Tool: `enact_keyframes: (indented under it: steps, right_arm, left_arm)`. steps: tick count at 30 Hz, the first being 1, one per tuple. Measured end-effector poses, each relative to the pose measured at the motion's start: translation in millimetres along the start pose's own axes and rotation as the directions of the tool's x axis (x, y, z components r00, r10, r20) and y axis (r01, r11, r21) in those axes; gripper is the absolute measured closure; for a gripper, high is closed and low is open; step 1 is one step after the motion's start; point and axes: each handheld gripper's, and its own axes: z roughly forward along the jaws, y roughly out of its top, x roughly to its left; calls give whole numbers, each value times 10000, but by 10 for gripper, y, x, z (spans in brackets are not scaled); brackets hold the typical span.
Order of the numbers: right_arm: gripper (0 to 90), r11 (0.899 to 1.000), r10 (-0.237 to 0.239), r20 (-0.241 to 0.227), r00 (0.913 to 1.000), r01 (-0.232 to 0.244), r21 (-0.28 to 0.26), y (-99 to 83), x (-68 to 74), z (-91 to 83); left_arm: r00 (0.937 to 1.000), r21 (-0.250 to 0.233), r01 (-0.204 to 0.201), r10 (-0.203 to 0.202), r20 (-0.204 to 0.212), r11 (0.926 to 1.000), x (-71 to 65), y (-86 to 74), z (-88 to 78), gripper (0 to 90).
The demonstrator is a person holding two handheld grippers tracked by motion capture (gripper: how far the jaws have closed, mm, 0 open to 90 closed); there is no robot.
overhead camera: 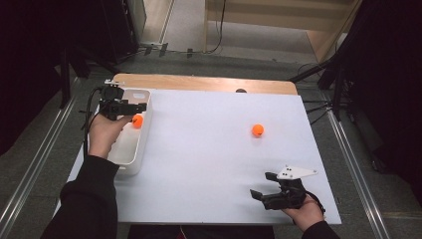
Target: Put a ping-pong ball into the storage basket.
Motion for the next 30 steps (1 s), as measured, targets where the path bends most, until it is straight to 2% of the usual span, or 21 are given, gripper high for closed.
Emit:
enact_keyframes:
  steps: [3,6,10,13,15,17,19,21,24,25,28,30]
  right_arm:
    - [112,10000,-8,47,10000,8,-30,-3,-9,-4]
    - [112,10000,-36,62,10000,37,-46,-9,-21,-11]
    - [112,10000,32,42,10000,-31,-66,-5,-23,-19]
    - [113,10000,26,38,10000,-26,-44,-6,-20,-14]
    - [112,10000,-28,98,9999,28,-11,-10,-24,-14]
    - [112,10000,62,58,10000,-62,1,-9,-21,-22]
    - [112,10000,39,41,10000,-39,-23,-9,-20,-23]
    - [113,10000,32,65,10000,-32,-12,-9,-17,-21]
    - [112,10000,27,56,10000,-27,-20,-10,-17,-23]
    - [112,10000,24,45,10000,-23,-15,-10,-19,-25]
    - [112,10000,31,43,10000,-31,-20,-10,-20,-24]
    - [113,10000,21,60,10000,-21,-15,-10,-18,-23]
  left_arm:
    - [9997,96,-163,162,183,9998,-19,13,-33,256]
    - [9971,89,-112,105,753,9999,-49,31,-80,256]
    - [9900,25,-599,591,1284,9982,-125,45,-149,256]
    - [9829,90,-858,832,1645,9963,-173,54,-160,256]
    - [9779,31,-885,863,1905,9961,-194,53,-161,256]
    - [9717,4,-936,912,2178,9956,-224,49,-160,256]
    - [9635,1,-1168,1133,2426,9932,-258,44,-157,256]
    - [9592,-117,-1309,1296,2511,9913,-298,41,-151,256]
    - [9420,-340,-1388,1426,3037,9897,-333,39,-139,256]
    - [9390,-357,-1449,1488,3102,9888,-350,37,-140,256]
    - [9367,-319,-1780,1792,3009,9835,-424,28,-129,257]
    - [9311,-378,-2048,2065,3008,9781,-472,18,-120,257]
